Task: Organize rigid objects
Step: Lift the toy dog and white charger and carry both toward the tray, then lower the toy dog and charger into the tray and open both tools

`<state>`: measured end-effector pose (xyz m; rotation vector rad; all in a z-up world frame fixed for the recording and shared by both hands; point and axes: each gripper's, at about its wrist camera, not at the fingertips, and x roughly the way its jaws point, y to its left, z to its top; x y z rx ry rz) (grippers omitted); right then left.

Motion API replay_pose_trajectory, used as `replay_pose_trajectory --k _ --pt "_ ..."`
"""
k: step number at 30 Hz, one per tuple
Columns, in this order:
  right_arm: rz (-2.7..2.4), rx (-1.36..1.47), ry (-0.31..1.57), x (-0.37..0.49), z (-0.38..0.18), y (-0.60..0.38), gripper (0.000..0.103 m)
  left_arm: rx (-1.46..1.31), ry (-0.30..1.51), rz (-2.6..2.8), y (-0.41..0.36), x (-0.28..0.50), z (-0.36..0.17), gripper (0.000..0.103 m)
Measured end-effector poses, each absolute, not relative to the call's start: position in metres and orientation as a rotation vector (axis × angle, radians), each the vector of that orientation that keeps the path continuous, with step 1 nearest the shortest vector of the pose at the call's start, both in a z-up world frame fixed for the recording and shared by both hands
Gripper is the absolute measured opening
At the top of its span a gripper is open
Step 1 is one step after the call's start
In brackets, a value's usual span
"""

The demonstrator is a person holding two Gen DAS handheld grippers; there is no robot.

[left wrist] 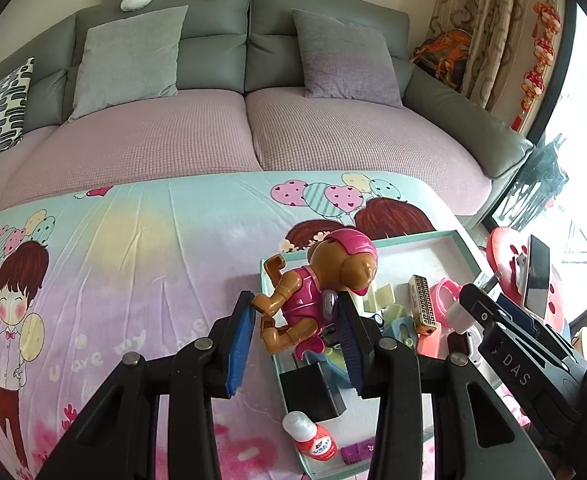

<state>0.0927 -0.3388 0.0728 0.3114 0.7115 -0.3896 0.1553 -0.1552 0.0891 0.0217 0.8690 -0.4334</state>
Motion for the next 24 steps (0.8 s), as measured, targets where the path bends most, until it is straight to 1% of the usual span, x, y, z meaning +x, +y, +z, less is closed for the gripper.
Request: replay_pose_trajectory --k 12,24 --pt "-0.507 0.332 0.722 0.080 0.066 -0.368 0.047 0.141 0.942 -0.530 -0.212 0.138 0.065 0.042" --pt "-0.486 0.303 0.822 0.093 0.045 -0.364 0.048 0.159 1.031 -0.522 -0.219 0.144 0.038 0.042"
